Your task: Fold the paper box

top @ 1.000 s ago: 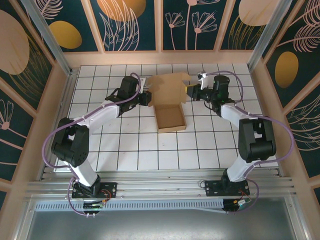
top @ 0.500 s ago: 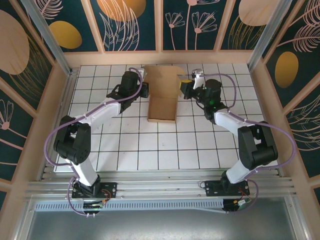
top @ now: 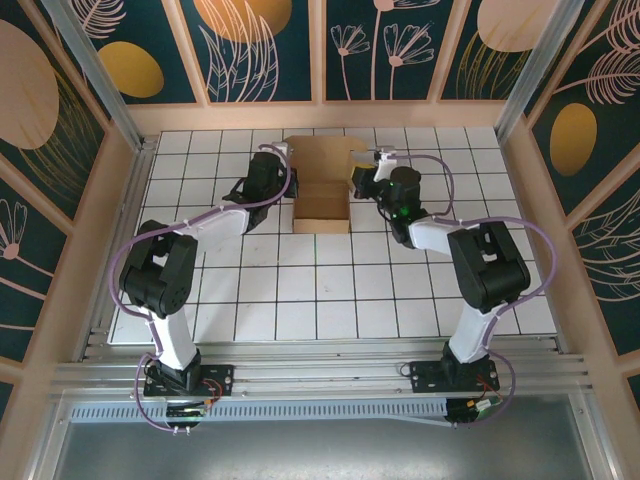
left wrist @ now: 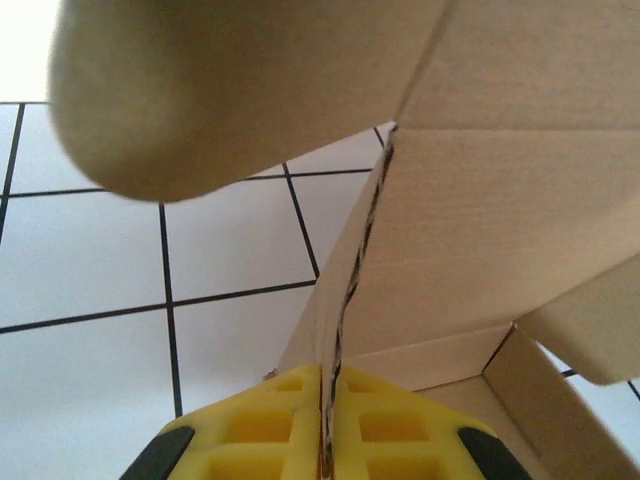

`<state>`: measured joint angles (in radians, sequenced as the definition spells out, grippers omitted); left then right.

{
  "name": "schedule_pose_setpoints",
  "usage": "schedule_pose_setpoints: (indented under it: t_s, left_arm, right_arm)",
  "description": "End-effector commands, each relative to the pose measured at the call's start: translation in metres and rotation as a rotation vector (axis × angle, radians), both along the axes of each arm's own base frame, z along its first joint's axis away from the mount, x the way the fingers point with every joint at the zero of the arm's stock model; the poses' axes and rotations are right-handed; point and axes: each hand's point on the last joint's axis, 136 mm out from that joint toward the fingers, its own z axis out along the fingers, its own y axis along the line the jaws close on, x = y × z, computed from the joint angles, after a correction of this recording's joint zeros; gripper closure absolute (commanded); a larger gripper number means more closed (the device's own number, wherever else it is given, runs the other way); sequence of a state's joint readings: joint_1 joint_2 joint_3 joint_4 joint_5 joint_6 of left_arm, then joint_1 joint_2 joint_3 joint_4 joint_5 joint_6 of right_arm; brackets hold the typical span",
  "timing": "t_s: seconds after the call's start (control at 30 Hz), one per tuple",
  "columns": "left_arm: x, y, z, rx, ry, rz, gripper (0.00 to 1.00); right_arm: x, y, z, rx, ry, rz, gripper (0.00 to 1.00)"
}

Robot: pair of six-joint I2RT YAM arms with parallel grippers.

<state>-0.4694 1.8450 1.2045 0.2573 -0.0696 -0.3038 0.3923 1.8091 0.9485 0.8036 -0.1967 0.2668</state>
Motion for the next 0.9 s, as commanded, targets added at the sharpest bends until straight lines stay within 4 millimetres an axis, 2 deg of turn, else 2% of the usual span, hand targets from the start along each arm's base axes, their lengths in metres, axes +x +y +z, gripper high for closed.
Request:
schedule_pose_setpoints:
  t_s: [0.0, 0.13, 0.47, 0.73, 0.87]
  left_arm:
    - [-0.002, -0.005, 0.003, -0.074, -0.014, 0.0, 0.91]
    - [-0.01, -0.006, -0.003, -0.13, 0.017, -0.002, 0.91]
    - [-0.027, -0.006, -0.001, -0.199, 0.028, -0.02, 0.89]
    - [-0.028, -0.013, 0.007, -0.206, 0.022, -0.034, 0.88]
    - [-0.032, -0.012, 0.007, -0.199, 0.024, -0.026, 0.88]
  right_arm:
    - [0.009, 0.003, -0.039, 0.022, 0.191, -0.08, 0.97]
    - [0.008, 0.012, -0.057, 0.061, 0.276, -0.097, 0.97]
    - [-0.01, 0.027, -0.066, 0.072, 0.346, -0.077, 0.97]
    - [-0.018, 0.025, -0.063, 0.06, 0.346, -0.068, 0.97]
    - [-0.03, 0.021, -0.074, 0.046, 0.364, -0.068, 0.97]
